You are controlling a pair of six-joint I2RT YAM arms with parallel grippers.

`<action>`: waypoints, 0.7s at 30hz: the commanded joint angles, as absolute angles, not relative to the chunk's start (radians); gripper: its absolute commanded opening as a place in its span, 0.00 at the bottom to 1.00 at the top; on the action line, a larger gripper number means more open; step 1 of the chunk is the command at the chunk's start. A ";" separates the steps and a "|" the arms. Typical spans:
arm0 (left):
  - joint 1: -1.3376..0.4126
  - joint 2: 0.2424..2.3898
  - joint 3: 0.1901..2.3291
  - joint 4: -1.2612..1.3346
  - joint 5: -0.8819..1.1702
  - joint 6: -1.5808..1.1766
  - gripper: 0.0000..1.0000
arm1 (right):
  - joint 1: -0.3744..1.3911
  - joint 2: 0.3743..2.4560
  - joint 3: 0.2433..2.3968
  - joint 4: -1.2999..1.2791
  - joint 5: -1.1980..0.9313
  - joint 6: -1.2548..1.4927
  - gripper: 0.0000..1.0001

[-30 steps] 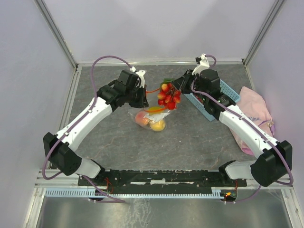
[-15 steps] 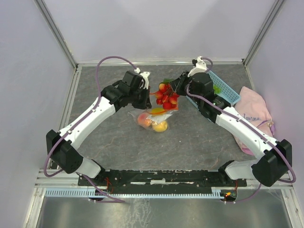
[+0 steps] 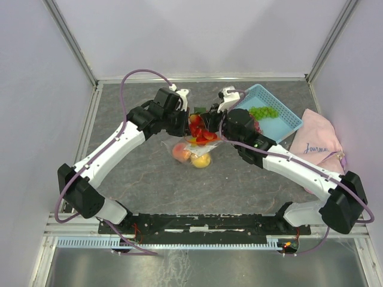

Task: Place the food in the zip-top bag and seal the zipper
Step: Place the fake fruit in the zipper food storage bag.

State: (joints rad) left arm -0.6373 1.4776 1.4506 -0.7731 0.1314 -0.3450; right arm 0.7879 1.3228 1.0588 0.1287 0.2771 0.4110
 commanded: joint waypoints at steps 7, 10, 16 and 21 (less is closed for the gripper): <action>-0.622 1.469 1.502 -0.762 0.093 -0.360 0.03 | 0.795 1.217 0.998 0.188 0.007 0.083 0.02; -0.620 1.468 1.502 -0.762 0.087 -0.360 0.03 | 0.795 1.214 1.058 0.071 -0.056 0.031 0.02; -0.620 1.457 1.493 -0.745 0.105 -0.352 0.03 | 0.794 1.291 1.205 -0.180 -0.156 -0.008 0.02; -0.620 1.456 1.481 -0.741 0.088 -0.356 0.03 | 0.795 1.281 1.176 -0.169 -0.176 -0.014 0.02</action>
